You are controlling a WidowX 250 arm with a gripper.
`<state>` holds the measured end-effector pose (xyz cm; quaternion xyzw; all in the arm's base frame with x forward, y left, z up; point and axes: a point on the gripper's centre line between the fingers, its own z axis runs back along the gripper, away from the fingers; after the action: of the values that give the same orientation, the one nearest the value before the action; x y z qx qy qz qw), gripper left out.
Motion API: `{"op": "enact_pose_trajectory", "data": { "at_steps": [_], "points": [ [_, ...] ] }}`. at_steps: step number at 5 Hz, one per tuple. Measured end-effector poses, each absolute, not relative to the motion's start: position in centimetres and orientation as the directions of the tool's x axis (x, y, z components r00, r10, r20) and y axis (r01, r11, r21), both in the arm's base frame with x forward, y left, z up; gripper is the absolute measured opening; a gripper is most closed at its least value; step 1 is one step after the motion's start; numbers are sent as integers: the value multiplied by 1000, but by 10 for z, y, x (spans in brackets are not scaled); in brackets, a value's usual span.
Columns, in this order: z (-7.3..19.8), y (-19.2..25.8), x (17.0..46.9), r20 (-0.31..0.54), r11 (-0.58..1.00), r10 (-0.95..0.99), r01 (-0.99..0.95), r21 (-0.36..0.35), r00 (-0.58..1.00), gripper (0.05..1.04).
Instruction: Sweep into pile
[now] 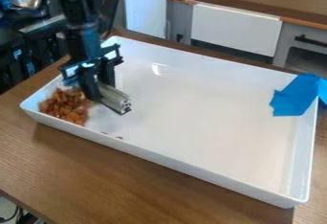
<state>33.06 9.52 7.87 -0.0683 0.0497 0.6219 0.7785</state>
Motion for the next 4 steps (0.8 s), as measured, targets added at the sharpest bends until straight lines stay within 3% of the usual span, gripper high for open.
{"op": "enact_pose_trajectory", "data": {
  "at_steps": [1,2,4],
  "points": [
    [84,63,345,-141,341,926,-937,-79,349,381],
    [95,39,356,-45,511,853,-849,-135,520,381],
    [72,23,344,83,767,640,-629,-123,764,381]
  ]
}}
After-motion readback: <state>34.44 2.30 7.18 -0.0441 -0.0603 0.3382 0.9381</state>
